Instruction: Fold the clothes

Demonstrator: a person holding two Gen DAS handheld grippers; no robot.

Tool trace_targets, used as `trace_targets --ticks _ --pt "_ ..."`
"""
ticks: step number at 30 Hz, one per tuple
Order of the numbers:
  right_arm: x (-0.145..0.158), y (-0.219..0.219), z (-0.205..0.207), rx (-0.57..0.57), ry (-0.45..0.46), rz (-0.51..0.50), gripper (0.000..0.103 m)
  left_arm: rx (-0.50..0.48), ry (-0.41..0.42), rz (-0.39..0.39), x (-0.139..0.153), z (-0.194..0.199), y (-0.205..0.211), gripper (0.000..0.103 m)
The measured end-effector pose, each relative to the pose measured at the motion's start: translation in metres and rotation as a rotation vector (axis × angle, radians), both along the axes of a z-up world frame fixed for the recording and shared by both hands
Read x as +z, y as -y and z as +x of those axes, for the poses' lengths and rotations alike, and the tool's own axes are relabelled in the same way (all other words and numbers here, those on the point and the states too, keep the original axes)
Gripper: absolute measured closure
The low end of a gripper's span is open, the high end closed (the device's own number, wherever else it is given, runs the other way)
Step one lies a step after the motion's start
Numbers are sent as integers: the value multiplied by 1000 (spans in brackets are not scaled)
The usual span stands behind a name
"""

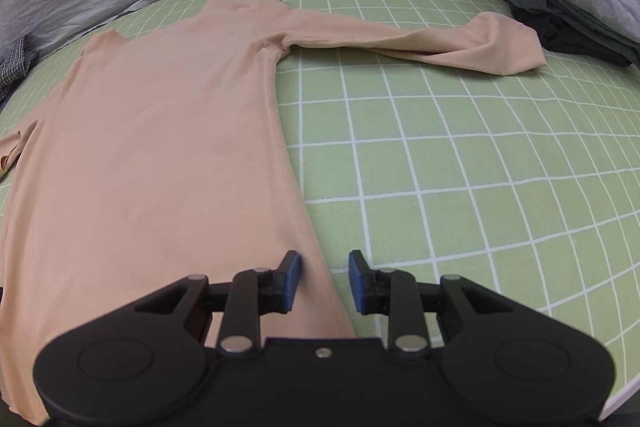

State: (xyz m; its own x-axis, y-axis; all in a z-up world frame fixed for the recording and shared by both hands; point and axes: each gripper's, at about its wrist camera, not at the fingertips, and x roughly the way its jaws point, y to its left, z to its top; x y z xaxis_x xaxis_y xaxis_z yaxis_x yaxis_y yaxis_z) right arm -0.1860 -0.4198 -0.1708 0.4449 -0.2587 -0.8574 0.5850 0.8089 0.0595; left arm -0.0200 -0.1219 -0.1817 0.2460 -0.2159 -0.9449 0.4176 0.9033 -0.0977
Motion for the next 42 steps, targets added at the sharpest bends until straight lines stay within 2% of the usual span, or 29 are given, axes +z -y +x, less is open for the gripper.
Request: trace_targets --ticks 2,5,7,9,11,13,14,16,23,29,32,33,35,36,39,41,42 --pt "0 -1 0 11 -2 -3 75 5 5 6 -1 -1 -1 101" --pt "1 -1 0 18 -3 4 78 63 1 -3 -3 3 -10 100" --pt "1 -4 0 25 -3 11 85 88 -7 -15 -2 8 -16 100" --pt "2 -9 1 38 -5 17 86 108 -24 -38 0 14 -21 100" --pt "2 -13 3 56 -7 32 87 113 -33 -48 2 18 -24 100" --pt "3 -20 4 78 -13 26 95 114 -38 -49 6 21 -25 100" --pt "3 -23 5 89 -16 23 95 114 -37 -47 7 22 -25 100" --pt "3 -28 5 108 -23 -10 97 112 -35 -44 11 21 -25 100" --pt "7 -20 -3 39 19 61 98 138 15 -37 32 29 -36 100" --pt "4 -36 5 119 -6 84 98 171 52 1 33 41 -47 100" --pt "5 -41 5 144 0 98 96 218 38 -6 29 46 -53 100" --pt "6 -39 4 142 3 91 94 234 26 -15 30 48 -54 96" --pt "11 -33 2 124 10 73 67 265 18 -3 34 49 -53 89" --pt "14 -28 0 90 14 53 47 279 0 15 37 49 -51 84" --pt "22 -9 -3 21 37 25 45 291 -28 3 48 49 -42 83" --pt "24 4 -3 -16 51 20 45 258 0 -11 57 46 -27 74" --pt "24 11 -2 -32 55 18 45 241 14 -18 61 45 -19 65"
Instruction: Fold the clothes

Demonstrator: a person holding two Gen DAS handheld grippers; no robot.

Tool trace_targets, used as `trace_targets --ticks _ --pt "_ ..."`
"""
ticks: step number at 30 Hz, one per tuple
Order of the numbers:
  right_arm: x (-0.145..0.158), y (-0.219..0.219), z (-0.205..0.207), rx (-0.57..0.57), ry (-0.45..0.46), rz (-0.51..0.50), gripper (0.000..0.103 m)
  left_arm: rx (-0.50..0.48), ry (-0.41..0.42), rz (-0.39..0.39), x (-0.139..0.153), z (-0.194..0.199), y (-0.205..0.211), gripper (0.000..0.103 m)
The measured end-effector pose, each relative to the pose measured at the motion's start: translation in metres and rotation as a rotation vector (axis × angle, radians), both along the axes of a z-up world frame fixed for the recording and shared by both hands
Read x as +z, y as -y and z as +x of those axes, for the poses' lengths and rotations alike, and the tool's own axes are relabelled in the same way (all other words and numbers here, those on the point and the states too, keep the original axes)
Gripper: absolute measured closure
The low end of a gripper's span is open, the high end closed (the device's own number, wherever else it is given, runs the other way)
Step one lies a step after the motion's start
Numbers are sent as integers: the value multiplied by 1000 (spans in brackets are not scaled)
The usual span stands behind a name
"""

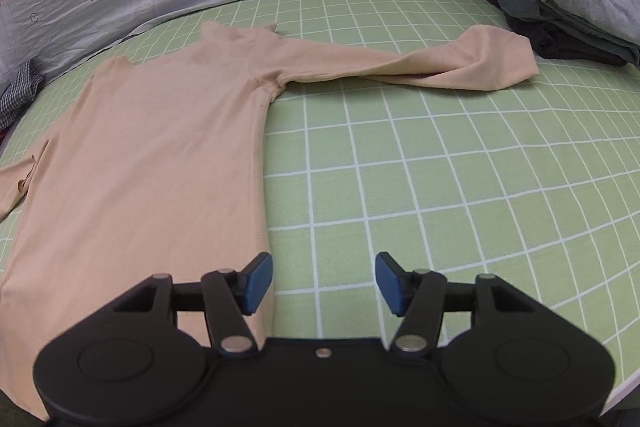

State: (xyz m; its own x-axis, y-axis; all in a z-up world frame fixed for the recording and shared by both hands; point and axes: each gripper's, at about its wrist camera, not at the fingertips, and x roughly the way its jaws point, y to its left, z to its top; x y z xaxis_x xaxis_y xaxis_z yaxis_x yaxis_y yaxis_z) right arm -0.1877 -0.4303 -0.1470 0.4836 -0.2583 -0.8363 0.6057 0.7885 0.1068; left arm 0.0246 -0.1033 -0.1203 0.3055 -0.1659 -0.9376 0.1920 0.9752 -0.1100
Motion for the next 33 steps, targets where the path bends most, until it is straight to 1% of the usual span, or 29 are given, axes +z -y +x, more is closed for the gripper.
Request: trace_targets --ticks 1,3,5,7,9,12,16,19,21,24,26,28,30,31,32,33 --pt "-1 8 4 -12 3 -5 45 -28 13 11 1 -2 9 59" --pt "-1 21 10 -32 8 -12 45 -83 23 49 0 -5 33 58" --pt "-1 35 16 -49 21 -12 48 -129 12 64 -5 -8 53 58" --pt "0 51 22 -64 41 -10 50 -181 -11 71 -13 -9 78 54" --pt "2 67 29 -81 56 -13 51 -221 -36 82 -22 -4 98 52" --pt "2 93 39 -113 73 -17 56 -258 -62 93 -32 12 125 50" --pt "3 131 58 -180 77 -45 59 -290 -46 147 -44 39 163 48" --pt "3 165 73 -252 95 -45 59 -305 -52 142 -52 58 187 47" --pt "1 185 83 -291 89 -37 59 -321 -48 157 -55 64 200 37" --pt "-6 211 95 -321 85 -10 59 -367 -19 183 -56 63 212 33" --pt "-12 222 102 -337 73 4 58 -348 -14 180 -57 61 211 29" --pt "-18 228 110 -355 16 -19 59 -317 -24 160 -59 62 204 23" --pt "-21 228 114 -346 5 -44 60 -307 -31 147 -60 63 198 20" --pt "-22 228 116 -341 0 -56 66 -304 -32 152 -60 63 198 18" --pt "-22 227 117 -326 -1 -64 68 -301 -32 159 -61 63 199 16" --pt "-22 227 117 -312 -2 -72 78 -287 -37 163 -62 64 197 11"
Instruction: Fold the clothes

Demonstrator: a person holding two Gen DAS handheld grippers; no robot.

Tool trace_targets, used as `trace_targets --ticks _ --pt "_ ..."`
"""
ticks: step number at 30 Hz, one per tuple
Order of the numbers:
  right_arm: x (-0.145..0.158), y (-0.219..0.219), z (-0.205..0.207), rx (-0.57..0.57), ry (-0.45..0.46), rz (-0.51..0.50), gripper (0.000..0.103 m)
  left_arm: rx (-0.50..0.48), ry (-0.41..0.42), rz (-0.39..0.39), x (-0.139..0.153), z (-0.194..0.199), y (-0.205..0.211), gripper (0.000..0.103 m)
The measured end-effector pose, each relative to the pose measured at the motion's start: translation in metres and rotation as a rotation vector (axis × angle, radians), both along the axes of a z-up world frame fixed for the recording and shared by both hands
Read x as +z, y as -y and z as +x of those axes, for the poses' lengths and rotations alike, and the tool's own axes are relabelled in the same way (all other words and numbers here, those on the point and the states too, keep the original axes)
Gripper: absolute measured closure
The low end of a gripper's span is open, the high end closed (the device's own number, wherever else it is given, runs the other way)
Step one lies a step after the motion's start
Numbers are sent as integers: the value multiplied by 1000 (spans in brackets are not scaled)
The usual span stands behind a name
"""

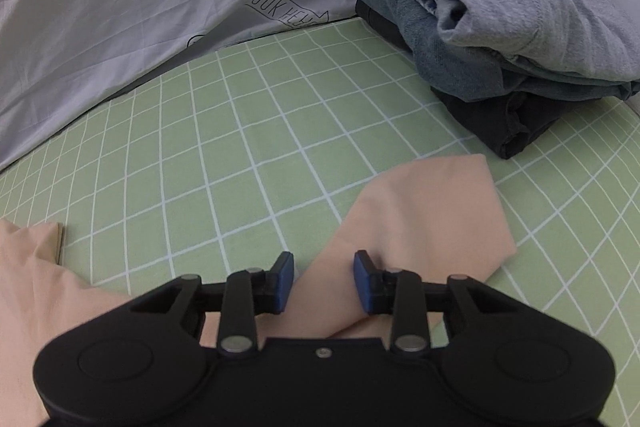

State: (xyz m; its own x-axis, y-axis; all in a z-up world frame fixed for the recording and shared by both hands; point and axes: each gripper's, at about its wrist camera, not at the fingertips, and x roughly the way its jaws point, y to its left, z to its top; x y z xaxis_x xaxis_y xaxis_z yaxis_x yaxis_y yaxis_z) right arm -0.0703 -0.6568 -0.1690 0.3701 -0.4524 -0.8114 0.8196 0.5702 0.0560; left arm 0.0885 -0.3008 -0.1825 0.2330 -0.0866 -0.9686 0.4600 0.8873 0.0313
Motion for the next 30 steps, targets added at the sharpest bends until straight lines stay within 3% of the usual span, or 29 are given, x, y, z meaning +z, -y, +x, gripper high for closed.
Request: trace_targets --ticks 1,2,6,10,12,15,18,20,23,28,30 --pt "1 0 -1 18 9 -1 95 14 -6 0 -2 2 -1 6" --pt "3 0 -3 30 29 9 101 18 -10 -1 -4 4 0 5" --pt "30 -8 -21 25 145 -52 101 18 -5 -7 -6 6 -1 1" --pt "81 -27 -57 -8 336 -114 103 27 13 -16 -7 1 -4 0" --pt "96 -37 -78 -24 371 -152 103 26 22 -20 -7 -7 -8 0" --pt "90 -44 -107 -59 336 -94 103 31 28 -23 -8 -9 -9 0" --pt "49 -51 -123 -66 155 -32 103 32 28 -22 -8 -11 -11 0" --pt "32 -57 -128 -51 96 -20 102 32 27 -22 -7 -12 -11 0" --pt "29 -53 -128 -86 139 16 99 32 23 -19 -5 -9 -13 0" --pt "48 -30 -95 -84 190 -66 73 27 14 -18 -4 2 -7 0" --pt "55 -15 -80 -101 197 -87 69 26 15 -19 -3 3 -6 0"
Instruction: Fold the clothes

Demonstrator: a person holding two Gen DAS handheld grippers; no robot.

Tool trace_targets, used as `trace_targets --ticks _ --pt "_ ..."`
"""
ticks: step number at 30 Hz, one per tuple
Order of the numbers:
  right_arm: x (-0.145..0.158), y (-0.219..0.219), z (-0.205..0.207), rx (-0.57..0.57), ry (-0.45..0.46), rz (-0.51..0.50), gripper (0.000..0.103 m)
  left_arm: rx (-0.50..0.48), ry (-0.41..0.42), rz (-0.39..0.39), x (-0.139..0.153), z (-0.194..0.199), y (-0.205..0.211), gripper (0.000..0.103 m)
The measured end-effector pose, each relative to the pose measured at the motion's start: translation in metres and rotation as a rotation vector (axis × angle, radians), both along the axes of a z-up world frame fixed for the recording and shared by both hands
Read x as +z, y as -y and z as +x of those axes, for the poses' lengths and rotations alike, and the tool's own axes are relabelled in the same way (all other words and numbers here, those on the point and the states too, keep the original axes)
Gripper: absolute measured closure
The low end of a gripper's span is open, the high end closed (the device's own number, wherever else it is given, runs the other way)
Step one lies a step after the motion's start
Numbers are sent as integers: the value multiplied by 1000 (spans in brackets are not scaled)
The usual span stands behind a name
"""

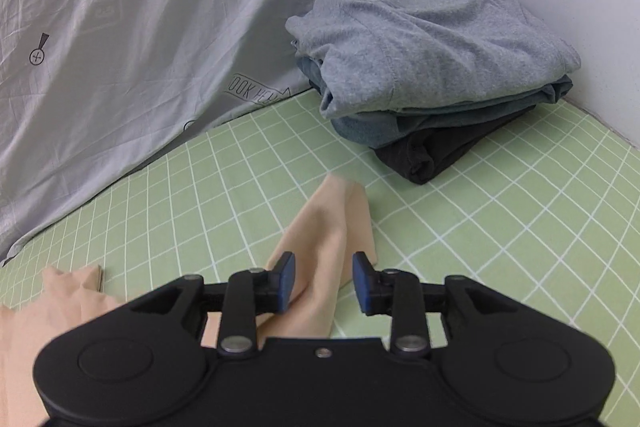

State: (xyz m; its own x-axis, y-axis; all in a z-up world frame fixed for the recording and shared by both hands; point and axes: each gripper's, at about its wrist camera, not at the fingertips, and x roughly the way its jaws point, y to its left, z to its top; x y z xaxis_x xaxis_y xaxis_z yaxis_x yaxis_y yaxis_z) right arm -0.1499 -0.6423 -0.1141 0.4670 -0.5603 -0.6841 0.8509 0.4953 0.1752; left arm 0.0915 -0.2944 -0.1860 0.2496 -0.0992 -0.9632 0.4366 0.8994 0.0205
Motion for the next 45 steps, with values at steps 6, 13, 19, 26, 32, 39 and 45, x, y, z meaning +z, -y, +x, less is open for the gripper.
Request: trace_targets --ticks 6,13,19,26,32,39,45 --pt "-7 54 50 6 -96 44 49 0 6 -4 1 2 -5 0" --pt "-4 52 55 92 -154 1 92 0 9 -5 -5 -3 -5 0" --pt "49 5 -16 3 54 -236 92 2 10 -6 -7 -6 -5 0" --pt "-43 9 -64 -145 -217 69 86 -1 10 -5 -6 -5 -5 0" --pt "-48 5 -79 -195 -176 67 58 3 2 -2 -7 -1 -2 0" --pt "-60 29 -79 -290 -186 112 67 13 -1 0 -5 7 3 0" --pt "-60 20 -100 -295 -178 82 100 23 2 -1 -6 6 5 0"
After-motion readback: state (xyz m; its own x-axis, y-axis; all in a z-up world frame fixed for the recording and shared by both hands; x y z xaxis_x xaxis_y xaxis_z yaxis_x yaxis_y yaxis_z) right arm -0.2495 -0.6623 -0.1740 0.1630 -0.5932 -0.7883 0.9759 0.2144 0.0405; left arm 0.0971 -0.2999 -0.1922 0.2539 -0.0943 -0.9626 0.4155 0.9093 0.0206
